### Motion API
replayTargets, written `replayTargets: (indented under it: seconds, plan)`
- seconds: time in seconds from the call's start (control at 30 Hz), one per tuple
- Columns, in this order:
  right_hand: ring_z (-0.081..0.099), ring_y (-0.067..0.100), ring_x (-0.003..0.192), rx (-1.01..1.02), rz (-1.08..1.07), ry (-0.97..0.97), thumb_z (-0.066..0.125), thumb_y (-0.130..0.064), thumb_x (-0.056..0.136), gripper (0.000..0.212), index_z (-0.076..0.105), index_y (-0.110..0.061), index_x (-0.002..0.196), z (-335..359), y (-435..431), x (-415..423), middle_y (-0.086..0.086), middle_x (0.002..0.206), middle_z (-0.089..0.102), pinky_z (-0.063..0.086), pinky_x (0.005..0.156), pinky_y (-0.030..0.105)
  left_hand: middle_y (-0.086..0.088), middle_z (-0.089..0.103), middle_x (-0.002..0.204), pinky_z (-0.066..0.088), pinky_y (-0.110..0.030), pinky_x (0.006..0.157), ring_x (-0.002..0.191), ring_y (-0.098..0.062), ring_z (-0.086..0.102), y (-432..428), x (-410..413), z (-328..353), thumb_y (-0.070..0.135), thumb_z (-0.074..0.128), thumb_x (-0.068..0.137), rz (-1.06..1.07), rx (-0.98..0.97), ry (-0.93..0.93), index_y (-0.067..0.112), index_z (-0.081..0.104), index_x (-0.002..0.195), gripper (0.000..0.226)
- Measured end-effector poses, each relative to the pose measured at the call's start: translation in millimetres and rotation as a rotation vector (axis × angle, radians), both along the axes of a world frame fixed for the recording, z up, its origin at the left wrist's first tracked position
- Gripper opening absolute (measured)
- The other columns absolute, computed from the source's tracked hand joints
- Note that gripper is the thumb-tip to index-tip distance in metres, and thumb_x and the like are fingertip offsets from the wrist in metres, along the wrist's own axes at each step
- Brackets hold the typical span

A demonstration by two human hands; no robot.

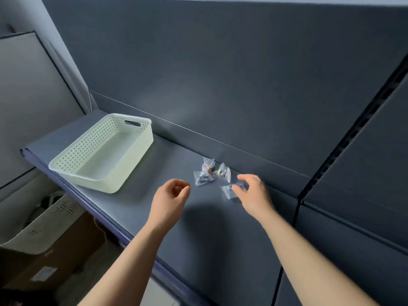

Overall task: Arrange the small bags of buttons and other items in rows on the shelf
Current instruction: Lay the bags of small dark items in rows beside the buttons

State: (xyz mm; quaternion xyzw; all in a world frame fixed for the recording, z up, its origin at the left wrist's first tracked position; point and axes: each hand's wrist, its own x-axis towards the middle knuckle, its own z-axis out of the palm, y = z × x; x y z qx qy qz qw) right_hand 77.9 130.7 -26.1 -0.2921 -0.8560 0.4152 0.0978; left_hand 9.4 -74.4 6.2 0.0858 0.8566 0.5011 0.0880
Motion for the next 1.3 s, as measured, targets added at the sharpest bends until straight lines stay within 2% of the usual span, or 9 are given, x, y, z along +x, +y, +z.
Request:
replayTargets:
  seconds: [0.2,0.33,0.5,0.63,0.77,0.93,1.03,1.2,1.3]
  plan:
    - [0.052,0.008,0.072,0.024,0.007,-0.123,0.07,-0.014,0.079,0.022,0.068,-0.024,0.098,-7.5,-6.2,-0.9,-0.012,0.078,0.055,0.044,0.069,0.024,0.003,0.062,0.11,0.047,-0.04,0.091,0.104,-0.022,0.053,39.1,-67.0,-23.1,0.04,0.072,0.079,-0.188,-0.219,0.063,0.019,0.056,0.119,0.048]
    - [0.053,0.005,0.061,-0.082,-0.076,-0.072,0.069,-0.013,0.077,0.013,0.067,-0.026,0.072,-3.4,-7.4,5.3,-0.008,0.073,0.063,0.041,0.057,0.019,0.003,0.065,0.093,0.046,-0.031,0.075,0.092,-0.024,0.057,50.2,-80.9,-28.2,0.026,0.067,0.082,-0.375,-0.363,0.129,0.021,0.059,0.106,0.026]
    - [0.055,0.005,0.073,-0.23,-0.251,0.052,0.054,-0.001,0.086,0.026,0.069,-0.023,0.084,3.2,-10.3,-10.7,-0.008,0.087,0.063,0.039,0.059,0.013,0.001,0.058,0.061,0.036,-0.02,0.047,0.05,-0.013,0.046,29.8,-90.6,-17.5,-0.002,0.048,0.083,-0.402,0.03,-0.186,0.009,0.062,0.078,0.019]
    - [0.055,-0.001,0.078,-0.17,-0.278,0.024,0.049,-0.013,0.092,0.021,0.066,-0.021,0.102,4.5,-22.1,-43.3,-0.003,0.101,0.058,0.04,0.066,0.011,-0.004,0.05,0.057,0.039,-0.028,0.055,0.052,-0.014,0.045,22.1,-108.6,-2.6,0.005,0.039,0.089,-0.355,0.273,-0.362,-0.005,0.06,0.077,0.026]
    - [0.056,0.014,0.073,0.037,-0.316,-0.137,0.066,-0.04,0.083,0.012,0.061,-0.031,0.088,1.5,-29.3,-63.6,-0.006,0.084,0.053,0.045,0.067,0.03,0.006,0.047,0.052,0.037,-0.022,0.049,0.046,-0.013,0.041,31.0,-125.0,-7.0,0.036,0.064,0.087,-0.369,0.145,-0.262,0.007,0.064,0.082,0.029]
    - [0.057,0.008,0.056,-0.147,-0.424,-0.029,0.07,-0.023,0.08,0.01,0.063,-0.017,0.076,1.3,-28.8,-59.3,-0.008,0.066,0.056,0.053,0.063,0.035,0.007,0.061,0.08,0.047,-0.029,0.069,0.076,-0.016,0.061,68.1,-137.3,-26.1,0.05,0.072,0.075,-0.423,-0.181,-0.09,0.019,0.063,0.098,0.04]
    - [0.048,0.003,0.052,-0.287,-0.483,0.07,0.069,-0.016,0.081,0.01,0.062,-0.011,0.078,7.8,-36.2,-42.3,-0.007,0.065,0.052,0.054,0.058,0.026,0.005,0.065,0.08,0.046,-0.029,0.063,0.078,-0.021,0.062,78.6,-132.6,-29.8,0.05,0.068,0.077,-0.5,-0.397,0.071,0.022,0.059,0.076,0.03]
    - [0.047,0.008,0.059,-0.455,-0.522,0.179,0.068,-0.017,0.082,0.013,0.06,-0.018,0.073,26.8,-48.5,3.6,-0.014,0.059,0.054,0.044,0.066,0.026,-0.003,0.066,0.076,0.042,-0.028,0.053,0.055,-0.016,0.052,70.0,-104.0,-14.6,0.023,0.066,0.086,-0.63,-0.011,-0.162,0.012,0.055,0.078,0.017]
    - [0.046,0.0,0.048,-0.525,-0.55,0.274,0.065,-0.009,0.086,0.016,0.06,-0.017,0.073,45.1,-55.0,41.8,-0.016,0.051,0.052,0.039,0.054,0.012,-0.002,0.074,0.09,0.053,-0.036,0.065,0.075,-0.021,0.068,61.9,-72.7,3.4,0.013,0.056,0.093,-0.69,0.194,-0.342,0.007,0.058,0.092,0.007]
